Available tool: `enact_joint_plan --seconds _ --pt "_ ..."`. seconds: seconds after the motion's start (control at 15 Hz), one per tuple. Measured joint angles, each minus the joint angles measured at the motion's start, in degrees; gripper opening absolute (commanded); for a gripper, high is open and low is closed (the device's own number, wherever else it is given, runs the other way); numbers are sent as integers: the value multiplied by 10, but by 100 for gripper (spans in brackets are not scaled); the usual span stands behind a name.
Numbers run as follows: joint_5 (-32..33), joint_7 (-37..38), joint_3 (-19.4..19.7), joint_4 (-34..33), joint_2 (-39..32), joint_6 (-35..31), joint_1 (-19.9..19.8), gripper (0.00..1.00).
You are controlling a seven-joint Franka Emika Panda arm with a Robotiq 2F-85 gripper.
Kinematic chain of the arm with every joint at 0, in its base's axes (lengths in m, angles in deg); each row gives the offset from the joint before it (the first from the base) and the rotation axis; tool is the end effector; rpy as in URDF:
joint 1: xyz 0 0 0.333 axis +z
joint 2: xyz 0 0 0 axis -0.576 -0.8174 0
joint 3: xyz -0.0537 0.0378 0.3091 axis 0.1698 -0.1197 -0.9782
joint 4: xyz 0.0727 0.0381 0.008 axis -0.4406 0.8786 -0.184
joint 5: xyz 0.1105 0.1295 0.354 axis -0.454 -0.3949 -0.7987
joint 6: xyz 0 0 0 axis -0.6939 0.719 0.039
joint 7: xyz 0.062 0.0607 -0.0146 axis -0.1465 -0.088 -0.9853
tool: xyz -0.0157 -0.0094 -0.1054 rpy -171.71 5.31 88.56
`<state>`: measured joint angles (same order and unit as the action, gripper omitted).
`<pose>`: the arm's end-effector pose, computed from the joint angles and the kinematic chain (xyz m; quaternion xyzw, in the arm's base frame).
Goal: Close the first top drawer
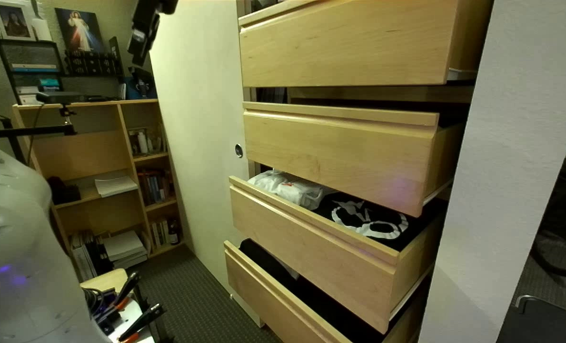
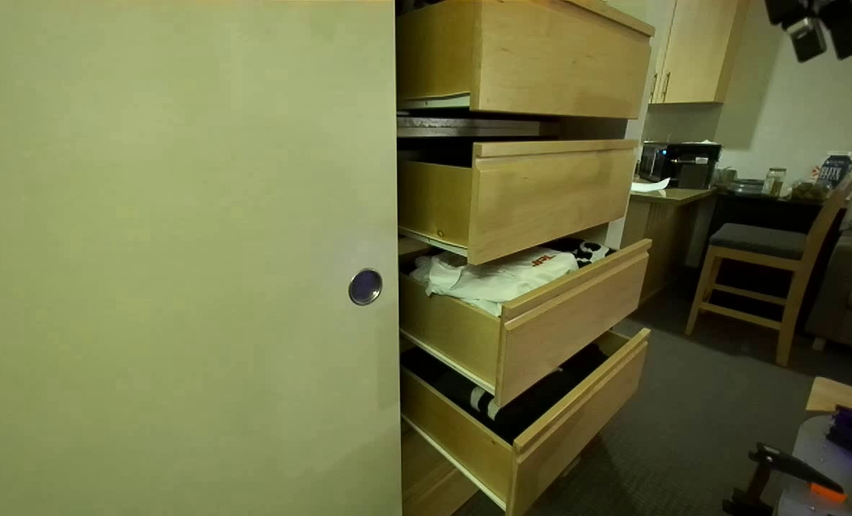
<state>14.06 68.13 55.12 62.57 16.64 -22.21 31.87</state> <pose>0.3026 0.0556 0.6915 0.9617 -0.1554 -0.2244 0.0251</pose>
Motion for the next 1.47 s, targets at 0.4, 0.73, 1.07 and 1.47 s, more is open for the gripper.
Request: enact_joint_plan --seconds 0.4,0.73,1.07,1.47 --pt "-47 49 69 -201 -30 148 -86 100" --pt "-47 48 58 -196 -31 148 -85 100" --pt "-47 48 58 -196 -31 148 -85 100" --pt "-47 48 58 -198 -31 148 -85 100"
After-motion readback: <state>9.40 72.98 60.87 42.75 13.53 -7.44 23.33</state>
